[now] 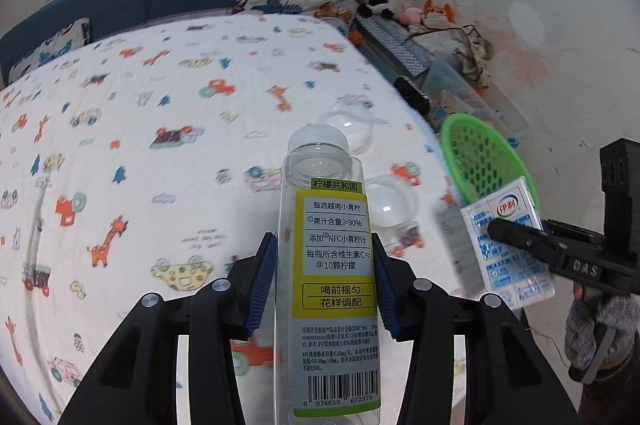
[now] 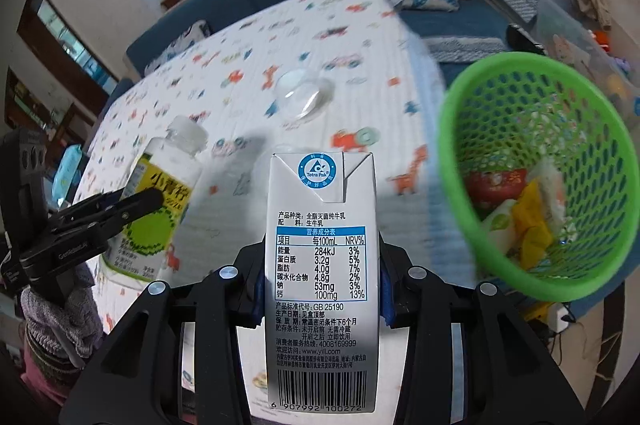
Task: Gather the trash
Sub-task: 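Carry the milk carton into the green basket and open the right tool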
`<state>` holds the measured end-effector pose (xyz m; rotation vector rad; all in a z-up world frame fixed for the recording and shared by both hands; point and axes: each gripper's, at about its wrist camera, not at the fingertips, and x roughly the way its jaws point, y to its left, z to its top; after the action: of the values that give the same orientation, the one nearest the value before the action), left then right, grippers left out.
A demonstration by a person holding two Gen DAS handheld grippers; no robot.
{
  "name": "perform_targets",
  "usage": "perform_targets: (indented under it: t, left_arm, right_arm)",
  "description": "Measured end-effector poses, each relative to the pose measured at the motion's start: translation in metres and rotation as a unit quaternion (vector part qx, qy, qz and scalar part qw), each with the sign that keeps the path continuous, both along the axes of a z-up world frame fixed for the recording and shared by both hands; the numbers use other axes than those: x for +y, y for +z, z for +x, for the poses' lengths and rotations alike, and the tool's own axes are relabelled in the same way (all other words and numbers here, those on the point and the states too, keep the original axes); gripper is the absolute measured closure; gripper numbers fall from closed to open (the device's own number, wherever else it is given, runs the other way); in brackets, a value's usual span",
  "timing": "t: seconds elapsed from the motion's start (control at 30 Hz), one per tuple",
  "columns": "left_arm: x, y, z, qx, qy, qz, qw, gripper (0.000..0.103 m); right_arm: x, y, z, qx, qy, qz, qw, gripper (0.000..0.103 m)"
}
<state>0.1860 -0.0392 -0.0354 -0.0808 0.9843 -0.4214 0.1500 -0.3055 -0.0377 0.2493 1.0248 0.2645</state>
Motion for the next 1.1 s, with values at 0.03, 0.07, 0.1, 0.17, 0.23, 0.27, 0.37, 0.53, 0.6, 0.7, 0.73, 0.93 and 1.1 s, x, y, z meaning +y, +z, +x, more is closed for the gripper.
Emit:
perform_targets:
  t: [0.03,0.07,0.1,0.17,0.23,0.27,0.37,0.53,0.6,0.7,0.73,0.93,1.1]
  left_arm:
    - [-0.004,0.003,0.000,-0.001,-0.004,-0.003,1.0000,0.059]
    - [-0.009,0.006,0.000,-0.001,-0.009,-0.008,0.9999,0.059]
    - [-0.013,0.008,0.000,0.000,-0.013,-0.011,0.9999,0.059]
    - [-0.024,0.013,0.001,0.000,-0.022,-0.015,0.9996,0.059]
    - [-0.037,0.017,0.003,-0.003,-0.031,-0.016,0.9994,0.059]
    - [-0.043,0.019,0.003,-0.004,-0.036,-0.016,0.9992,0.059]
    - [-0.063,0.025,0.007,-0.005,-0.050,-0.019,0.9986,0.059]
    - [-0.098,0.034,0.016,-0.009,-0.071,-0.022,0.9972,0.059]
    - [-0.112,0.036,0.019,-0.011,-0.080,-0.022,0.9965,0.059]
    - [-0.131,0.038,0.025,-0.011,-0.091,-0.021,0.9956,0.059]
    - [-0.136,0.038,0.026,-0.010,-0.094,-0.020,0.9953,0.059]
    - [-0.171,0.038,0.036,-0.011,-0.117,-0.015,0.9930,0.059]
    - [-0.199,0.036,0.043,-0.016,-0.136,-0.012,0.9905,0.059]
  right_arm:
    - [-0.010,0.003,-0.001,-0.004,-0.010,0.001,1.000,0.061]
    - [-0.016,0.004,-0.002,-0.006,-0.014,0.002,1.000,0.061]
    - [-0.025,0.007,-0.002,-0.010,-0.023,0.002,1.000,0.061]
    - [-0.038,0.010,-0.001,-0.016,-0.035,0.000,0.999,0.061]
    - [-0.054,0.013,-0.001,-0.024,-0.048,-0.007,0.999,0.061]
    - [-0.061,0.014,0.000,-0.027,-0.055,-0.011,0.998,0.061]
    - [-0.087,0.015,0.004,-0.035,-0.076,-0.028,0.996,0.061]
    - [-0.133,0.006,0.011,-0.036,-0.120,-0.052,0.991,0.061]
    - [-0.150,0.001,0.015,-0.036,-0.134,-0.065,0.988,0.061]
    - [-0.167,-0.007,0.018,-0.035,-0.146,-0.084,0.985,0.061]
    - [-0.173,-0.011,0.020,-0.032,-0.152,-0.086,0.984,0.060]
    - [-0.199,-0.026,0.030,-0.031,-0.166,-0.074,0.983,0.052]
    - [-0.205,-0.027,0.029,-0.041,-0.172,-0.075,0.981,0.047]
